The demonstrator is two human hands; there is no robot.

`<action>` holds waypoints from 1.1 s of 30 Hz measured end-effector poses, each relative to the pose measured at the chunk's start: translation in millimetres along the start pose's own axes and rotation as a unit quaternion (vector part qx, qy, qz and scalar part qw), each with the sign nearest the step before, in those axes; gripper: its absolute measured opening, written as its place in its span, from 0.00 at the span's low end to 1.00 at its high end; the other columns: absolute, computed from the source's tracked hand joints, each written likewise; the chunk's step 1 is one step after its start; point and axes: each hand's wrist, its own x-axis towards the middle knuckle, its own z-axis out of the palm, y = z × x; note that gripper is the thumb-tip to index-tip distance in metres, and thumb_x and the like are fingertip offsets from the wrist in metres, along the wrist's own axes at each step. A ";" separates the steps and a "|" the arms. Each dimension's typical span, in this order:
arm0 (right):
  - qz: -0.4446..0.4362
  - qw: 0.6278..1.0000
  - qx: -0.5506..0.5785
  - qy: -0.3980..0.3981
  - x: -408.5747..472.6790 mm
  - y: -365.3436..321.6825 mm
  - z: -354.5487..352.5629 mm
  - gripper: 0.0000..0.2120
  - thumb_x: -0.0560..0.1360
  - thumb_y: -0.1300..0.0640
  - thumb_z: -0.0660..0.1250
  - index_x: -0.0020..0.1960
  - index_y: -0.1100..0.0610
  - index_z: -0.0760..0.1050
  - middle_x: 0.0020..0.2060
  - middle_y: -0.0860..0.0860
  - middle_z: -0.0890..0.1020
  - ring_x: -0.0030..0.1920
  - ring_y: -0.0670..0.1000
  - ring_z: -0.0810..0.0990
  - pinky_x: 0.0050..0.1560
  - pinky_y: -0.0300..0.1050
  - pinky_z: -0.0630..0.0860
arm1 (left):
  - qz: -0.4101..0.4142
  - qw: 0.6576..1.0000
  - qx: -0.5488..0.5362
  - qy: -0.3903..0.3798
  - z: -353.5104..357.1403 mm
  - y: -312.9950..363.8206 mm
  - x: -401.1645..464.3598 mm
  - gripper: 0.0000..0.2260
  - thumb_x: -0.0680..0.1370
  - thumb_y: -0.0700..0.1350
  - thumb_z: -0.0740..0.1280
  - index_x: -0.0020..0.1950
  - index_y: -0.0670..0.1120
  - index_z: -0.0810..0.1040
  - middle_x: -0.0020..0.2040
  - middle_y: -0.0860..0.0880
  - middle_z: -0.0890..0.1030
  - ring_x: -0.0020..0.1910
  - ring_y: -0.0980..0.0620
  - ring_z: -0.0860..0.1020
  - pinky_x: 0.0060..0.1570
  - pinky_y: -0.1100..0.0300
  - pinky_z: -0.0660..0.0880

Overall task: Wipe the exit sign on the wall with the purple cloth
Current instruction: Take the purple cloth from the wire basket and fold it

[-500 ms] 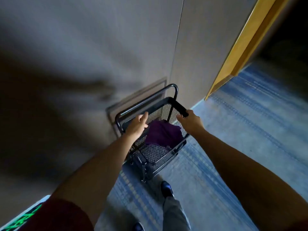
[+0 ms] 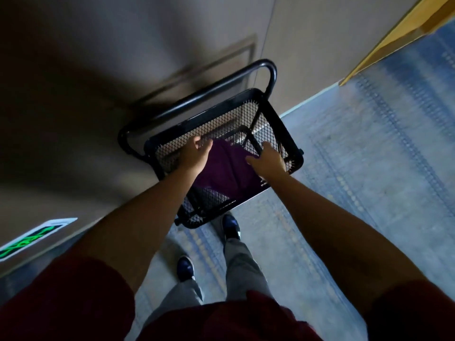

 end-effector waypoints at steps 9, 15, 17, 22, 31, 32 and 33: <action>-0.008 0.988 -0.143 -0.050 11.4 -0.3 28.5 0.37 0.74 0.43 0.75 0.74 0.60 0.64 0.71 0.61 0.72 0.70 0.64 0.74 0.63 0.60 0.76 | -0.115 0.992 0.054 0.014 28.5 -12.9 0.9 0.33 0.78 0.54 0.74 0.76 0.35 0.71 0.71 0.35 0.78 0.70 0.36 0.78 0.69 0.45 0.76; -0.018 0.986 -0.124 -0.108 14.2 -5.5 32.1 0.21 0.75 0.44 0.74 0.59 0.58 0.78 0.53 0.57 0.84 0.51 0.58 0.83 0.45 0.47 0.76 | -0.092 0.990 0.096 -0.043 21.7 -20.9 -8.4 0.16 0.79 0.54 0.72 0.47 0.39 0.83 0.46 0.41 0.84 0.48 0.42 0.83 0.46 0.57 0.77; -0.035 0.993 -0.050 -0.102 15.5 -11.4 28.9 0.15 0.74 0.48 0.75 0.54 0.56 0.80 0.48 0.54 0.84 0.45 0.55 0.80 0.39 0.42 0.72 | -0.073 0.991 0.107 -0.034 18.8 -21.1 -12.7 0.17 0.80 0.51 0.71 0.35 0.44 0.75 0.36 0.45 0.77 0.37 0.46 0.76 0.37 0.60 0.68; -0.083 0.980 0.166 -0.079 15.5 -49.3 -5.6 0.11 0.74 0.58 0.76 0.52 0.50 0.76 0.42 0.51 0.81 0.45 0.54 0.80 0.44 0.42 0.73 | -0.114 0.988 -0.098 -0.045 -7.1 -19.0 -28.7 0.05 0.81 0.45 0.69 0.47 0.46 0.81 0.50 0.44 0.83 0.50 0.46 0.80 0.55 0.51 0.78; -0.240 0.912 0.315 -0.109 -60.8 -170.3 -59.7 0.01 0.77 0.53 0.74 0.48 0.50 0.84 0.38 0.45 0.88 0.39 0.40 0.85 0.43 0.36 0.79 | -0.012 0.957 -0.271 0.101 -124.7 -16.2 -95.2 0.10 0.81 0.45 0.69 0.40 0.50 0.76 0.43 0.48 0.83 0.47 0.46 0.80 0.51 0.53 0.80; -0.247 0.906 0.323 -0.119 -74.8 -183.2 -59.6 0.03 0.78 0.50 0.73 0.47 0.49 0.85 0.41 0.45 0.89 0.43 0.43 0.86 0.46 0.39 0.81 | 0.007 0.958 -0.262 0.120 -139.3 -19.6 -109.3 0.10 0.82 0.45 0.69 0.40 0.51 0.77 0.44 0.48 0.82 0.46 0.47 0.79 0.51 0.52 0.80; -0.253 0.902 0.324 -0.129 -89.4 -196.7 -58.8 0.05 0.78 0.48 0.73 0.47 0.48 0.85 0.43 0.47 0.89 0.47 0.47 0.88 0.48 0.42 0.83 | 0.019 0.958 -0.251 0.135 -153.3 -22.5 -123.4 0.09 0.82 0.45 0.69 0.42 0.51 0.77 0.47 0.46 0.82 0.48 0.47 0.79 0.54 0.47 0.79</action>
